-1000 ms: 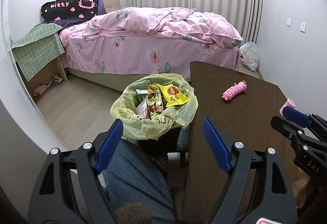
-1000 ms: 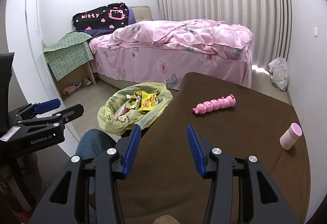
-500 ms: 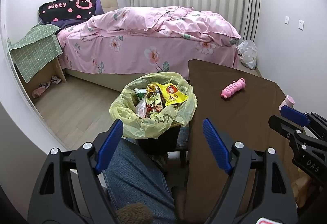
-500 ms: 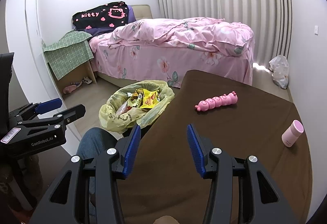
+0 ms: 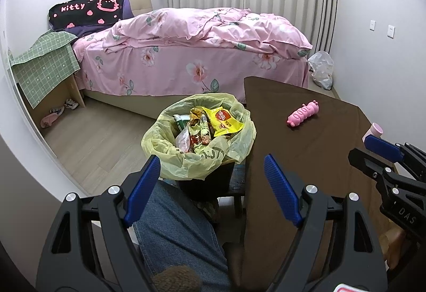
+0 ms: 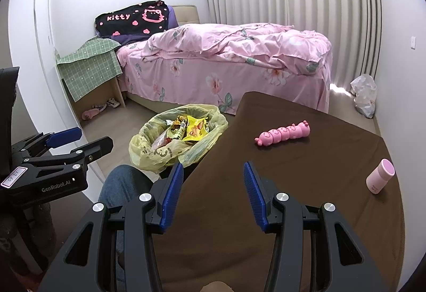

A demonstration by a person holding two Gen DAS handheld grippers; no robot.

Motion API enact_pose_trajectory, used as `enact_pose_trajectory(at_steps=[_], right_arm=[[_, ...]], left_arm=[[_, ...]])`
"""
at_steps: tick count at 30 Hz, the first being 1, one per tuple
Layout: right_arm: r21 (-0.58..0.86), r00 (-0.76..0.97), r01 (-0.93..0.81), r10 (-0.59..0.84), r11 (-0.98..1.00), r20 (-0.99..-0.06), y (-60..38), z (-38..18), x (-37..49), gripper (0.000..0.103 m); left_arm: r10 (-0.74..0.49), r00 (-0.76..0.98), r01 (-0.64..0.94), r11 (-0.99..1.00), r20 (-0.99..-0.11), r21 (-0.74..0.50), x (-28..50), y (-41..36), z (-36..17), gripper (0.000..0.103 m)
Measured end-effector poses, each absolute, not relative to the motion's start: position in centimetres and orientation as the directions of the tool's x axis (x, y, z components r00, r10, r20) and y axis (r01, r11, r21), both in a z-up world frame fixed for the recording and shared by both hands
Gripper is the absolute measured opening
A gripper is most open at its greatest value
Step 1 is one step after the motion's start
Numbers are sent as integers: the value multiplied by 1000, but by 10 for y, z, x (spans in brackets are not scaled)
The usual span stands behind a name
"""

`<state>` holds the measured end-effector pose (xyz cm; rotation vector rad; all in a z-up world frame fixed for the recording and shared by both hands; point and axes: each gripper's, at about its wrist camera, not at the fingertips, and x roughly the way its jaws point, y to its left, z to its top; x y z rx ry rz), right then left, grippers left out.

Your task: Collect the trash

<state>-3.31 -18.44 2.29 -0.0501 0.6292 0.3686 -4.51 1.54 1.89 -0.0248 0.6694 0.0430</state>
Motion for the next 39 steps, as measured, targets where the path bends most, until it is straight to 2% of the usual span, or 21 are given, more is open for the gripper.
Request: enact_pose_trajectory(at_steps=[39], right_arm=[[50,738,-365,321,930,-594,-182,23,-32,45]], left_arm=[[75,799,-72,997,-596,29,-48,13,24,76]])
